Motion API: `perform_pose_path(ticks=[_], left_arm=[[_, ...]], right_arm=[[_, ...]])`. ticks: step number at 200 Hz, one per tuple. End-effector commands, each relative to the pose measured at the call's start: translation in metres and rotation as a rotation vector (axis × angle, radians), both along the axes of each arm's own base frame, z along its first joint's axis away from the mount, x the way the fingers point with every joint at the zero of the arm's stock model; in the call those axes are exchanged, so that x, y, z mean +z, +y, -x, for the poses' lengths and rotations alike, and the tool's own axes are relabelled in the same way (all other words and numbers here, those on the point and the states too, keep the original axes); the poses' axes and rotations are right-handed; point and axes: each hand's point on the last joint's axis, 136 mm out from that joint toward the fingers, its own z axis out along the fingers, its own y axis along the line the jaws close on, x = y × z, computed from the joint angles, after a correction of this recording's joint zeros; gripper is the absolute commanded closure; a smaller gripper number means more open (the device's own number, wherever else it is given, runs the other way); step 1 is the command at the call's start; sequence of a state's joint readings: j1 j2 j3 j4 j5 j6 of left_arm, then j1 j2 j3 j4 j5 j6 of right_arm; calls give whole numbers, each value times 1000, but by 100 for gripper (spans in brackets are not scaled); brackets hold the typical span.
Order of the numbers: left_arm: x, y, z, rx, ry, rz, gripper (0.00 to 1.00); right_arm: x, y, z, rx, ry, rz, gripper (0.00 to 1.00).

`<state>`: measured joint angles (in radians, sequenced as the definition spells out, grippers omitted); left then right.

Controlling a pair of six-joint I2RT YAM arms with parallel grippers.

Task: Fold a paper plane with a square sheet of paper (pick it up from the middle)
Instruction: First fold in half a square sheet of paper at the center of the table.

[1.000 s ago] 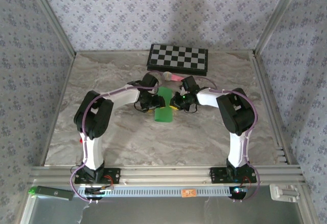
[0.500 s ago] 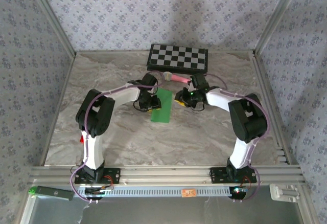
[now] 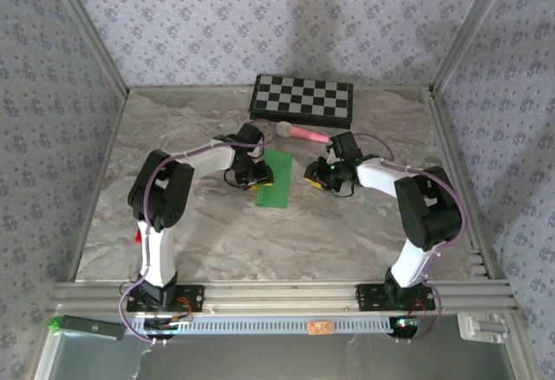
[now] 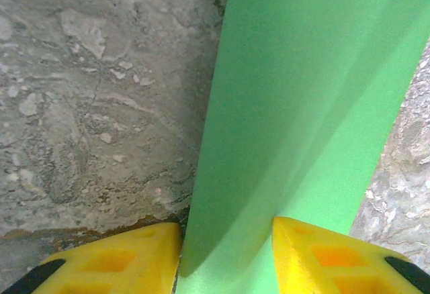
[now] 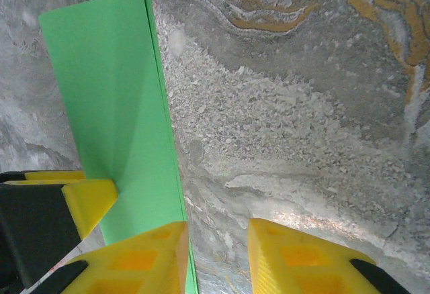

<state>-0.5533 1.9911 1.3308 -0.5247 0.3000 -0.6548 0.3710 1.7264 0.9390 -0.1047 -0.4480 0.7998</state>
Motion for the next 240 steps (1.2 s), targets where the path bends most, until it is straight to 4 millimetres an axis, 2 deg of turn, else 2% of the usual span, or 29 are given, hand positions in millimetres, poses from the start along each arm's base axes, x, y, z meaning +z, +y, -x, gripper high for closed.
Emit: perform_pose_path(ticks=[1, 41, 147, 204, 240], left_arm=[[-43, 5, 23, -35, 99, -53, 58], [-52, 6, 32, -66, 124, -67, 58], [-62, 0, 35, -77, 142, -62, 57], [-70, -1, 41, -68, 170, -78, 56], [-74, -1, 46, -87, 182, -95, 55]], right_arm=[[3, 0, -1, -8, -13, 7, 69], [3, 2, 0, -1, -13, 8, 69], [-8, 10, 2, 20, 4, 25, 70], [-10, 24, 3, 48, 6, 2, 70], [-3, 41, 2, 94, -23, -49, 70]])
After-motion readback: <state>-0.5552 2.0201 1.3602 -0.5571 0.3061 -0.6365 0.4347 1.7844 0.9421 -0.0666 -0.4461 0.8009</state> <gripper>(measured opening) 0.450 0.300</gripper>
